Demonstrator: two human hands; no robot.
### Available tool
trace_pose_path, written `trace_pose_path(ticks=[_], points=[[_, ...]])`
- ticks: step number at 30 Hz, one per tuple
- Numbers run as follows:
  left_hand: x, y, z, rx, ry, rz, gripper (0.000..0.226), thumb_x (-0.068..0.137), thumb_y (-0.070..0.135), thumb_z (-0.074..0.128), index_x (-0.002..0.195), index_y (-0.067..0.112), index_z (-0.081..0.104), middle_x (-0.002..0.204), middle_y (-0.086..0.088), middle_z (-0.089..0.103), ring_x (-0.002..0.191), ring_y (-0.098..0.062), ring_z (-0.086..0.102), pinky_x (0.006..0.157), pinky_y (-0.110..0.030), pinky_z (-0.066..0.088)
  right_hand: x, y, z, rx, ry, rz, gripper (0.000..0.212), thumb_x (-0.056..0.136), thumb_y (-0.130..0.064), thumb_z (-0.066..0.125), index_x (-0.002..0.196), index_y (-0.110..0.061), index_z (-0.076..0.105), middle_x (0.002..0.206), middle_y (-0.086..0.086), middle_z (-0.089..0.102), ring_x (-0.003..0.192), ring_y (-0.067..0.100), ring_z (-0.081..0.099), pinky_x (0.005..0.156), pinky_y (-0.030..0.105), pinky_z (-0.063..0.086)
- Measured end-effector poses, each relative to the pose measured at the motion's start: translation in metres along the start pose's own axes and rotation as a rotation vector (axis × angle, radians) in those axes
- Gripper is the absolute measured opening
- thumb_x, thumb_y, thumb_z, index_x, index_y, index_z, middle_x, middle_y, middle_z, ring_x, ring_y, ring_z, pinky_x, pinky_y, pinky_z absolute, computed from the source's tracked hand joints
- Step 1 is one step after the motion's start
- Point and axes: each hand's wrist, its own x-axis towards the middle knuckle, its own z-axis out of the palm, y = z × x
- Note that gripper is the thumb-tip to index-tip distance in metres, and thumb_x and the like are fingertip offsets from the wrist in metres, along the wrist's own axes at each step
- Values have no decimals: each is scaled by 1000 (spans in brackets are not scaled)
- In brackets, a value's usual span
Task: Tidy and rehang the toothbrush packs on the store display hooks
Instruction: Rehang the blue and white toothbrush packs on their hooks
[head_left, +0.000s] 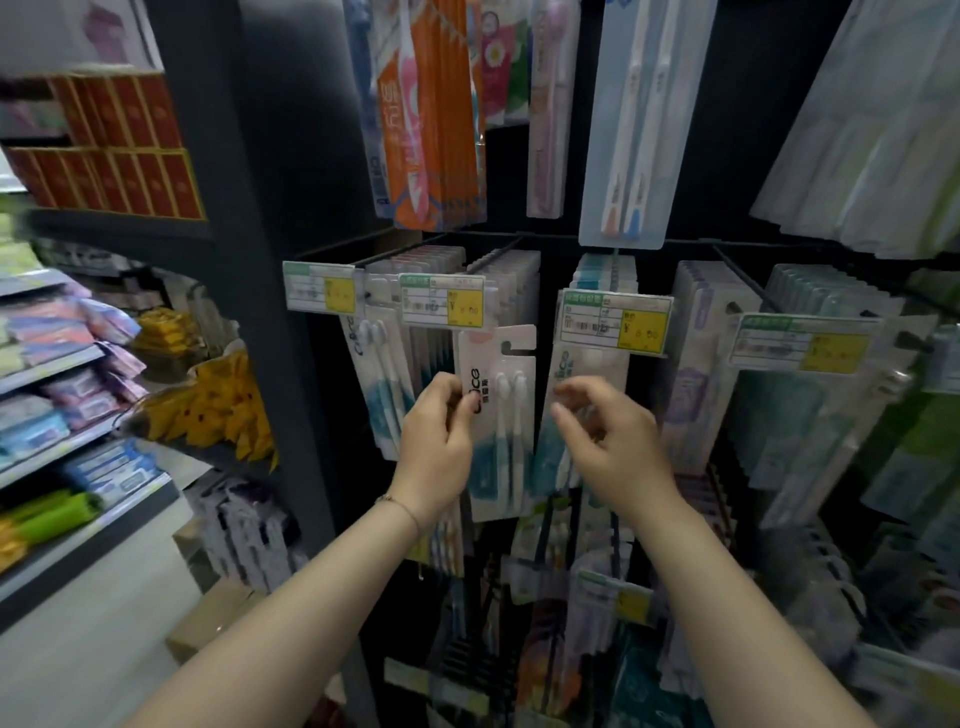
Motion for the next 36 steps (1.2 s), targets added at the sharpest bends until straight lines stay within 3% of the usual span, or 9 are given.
trace_pose_path(ticks=[4,8,11,13,16,20,26,32,36], points=[[-9,9,-11,-60,11,-9,16,98,10,50,87,19,55,79,3,60,69,-3,56,63,-16,45,0,-7,16,32,-139,25,26,93,-30,58,117,-22,62,101,-9,59,70,2,50,68,25,46],[-21,10,-21,-109,48,-69,14,99,12,49,86,12,55,70,1,54,61,-11,49,58,-30,43,-5,-14,27,165,-216,79,13,95,-34,54,91,-26,64,79,-5,63,65,15,59,60,38,52],[-27,7,-31,-125,63,-89,14,99,12,49,87,14,55,69,2,54,59,-15,49,56,-39,43,-9,-24,35,265,-252,120,18,97,-29,51,83,-21,59,65,1,60,53,17,59,53,32,49],[-28,4,-39,-134,54,-93,13,99,12,49,87,15,56,72,7,58,60,-11,53,58,-37,46,-9,-30,41,310,-264,145,20,98,-25,51,81,-16,57,59,0,56,48,16,59,49,25,49],[-26,-5,-51,-199,13,-145,8,98,9,50,91,11,55,72,9,63,61,-3,57,61,-23,47,-5,-36,56,322,-279,165,19,98,-24,50,82,-17,58,58,-1,55,49,17,57,53,34,52],[-16,-23,-68,-245,-35,-250,6,98,9,49,94,11,52,63,7,64,60,-12,58,56,-21,44,9,-42,81,224,-236,174,21,96,-32,52,80,-22,61,67,3,61,63,23,58,64,43,51],[6,-49,-91,-261,-64,-375,8,101,16,45,100,8,47,77,-7,64,65,-22,60,50,-18,43,31,-63,110,145,-177,185,21,94,-32,55,86,-18,69,76,-1,69,75,15,64,73,42,54],[27,-62,-103,-344,-139,-361,7,102,14,40,96,16,42,63,0,63,62,-25,63,71,-57,53,49,-83,124,86,-61,189,24,94,-30,57,93,-10,69,85,8,71,83,21,65,78,45,54],[37,-64,-106,-362,-170,-317,5,103,12,37,99,16,39,72,-7,62,58,-18,64,65,-44,55,57,-91,128,48,24,188,22,93,-30,58,91,-13,72,84,4,72,83,20,65,78,43,53]])
